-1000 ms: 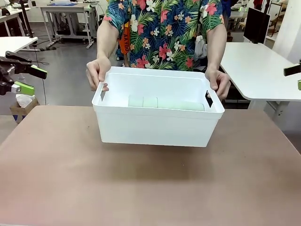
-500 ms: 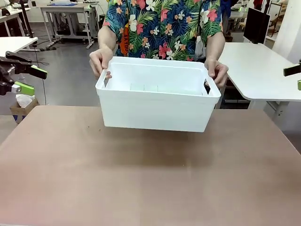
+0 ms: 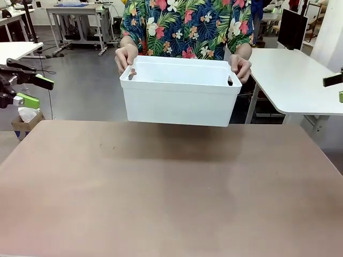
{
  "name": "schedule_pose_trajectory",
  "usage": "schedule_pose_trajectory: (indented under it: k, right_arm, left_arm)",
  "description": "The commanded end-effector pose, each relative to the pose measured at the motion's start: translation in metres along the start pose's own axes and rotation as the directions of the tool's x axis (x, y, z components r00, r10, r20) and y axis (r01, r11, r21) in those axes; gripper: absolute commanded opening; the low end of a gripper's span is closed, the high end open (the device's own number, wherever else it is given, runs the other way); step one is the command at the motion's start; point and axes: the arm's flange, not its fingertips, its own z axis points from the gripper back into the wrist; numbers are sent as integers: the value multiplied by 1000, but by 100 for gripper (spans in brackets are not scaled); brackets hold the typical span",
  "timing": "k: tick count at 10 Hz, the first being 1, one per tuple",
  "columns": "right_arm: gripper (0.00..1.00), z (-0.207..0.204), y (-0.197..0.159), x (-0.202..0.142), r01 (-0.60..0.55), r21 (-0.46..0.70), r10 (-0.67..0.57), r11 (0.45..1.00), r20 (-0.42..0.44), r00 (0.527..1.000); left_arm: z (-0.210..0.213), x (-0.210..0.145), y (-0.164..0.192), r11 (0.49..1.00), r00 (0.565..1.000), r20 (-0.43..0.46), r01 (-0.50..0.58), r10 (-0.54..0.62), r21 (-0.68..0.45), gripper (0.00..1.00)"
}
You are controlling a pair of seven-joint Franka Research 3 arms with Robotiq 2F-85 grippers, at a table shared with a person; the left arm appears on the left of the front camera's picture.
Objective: Stack the cups and store them in the basket.
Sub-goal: Place the stack of Reusable plastic cups into the Pantry Basket.
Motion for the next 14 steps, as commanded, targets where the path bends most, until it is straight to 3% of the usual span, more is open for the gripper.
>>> schedule_pose_trajectory:
  k: [1,14]
  right_arm:
    - [100,1,2,4,0,-1,0,1000,20,1000]
    - [100,1,2,4,0,-1,0,1000,20,1000]
  left_arm:
    - [0,4,0,1000,1000,21,-8,8,0,92]
    - [0,4,0,1000,1000,21,-8,8,0,92]
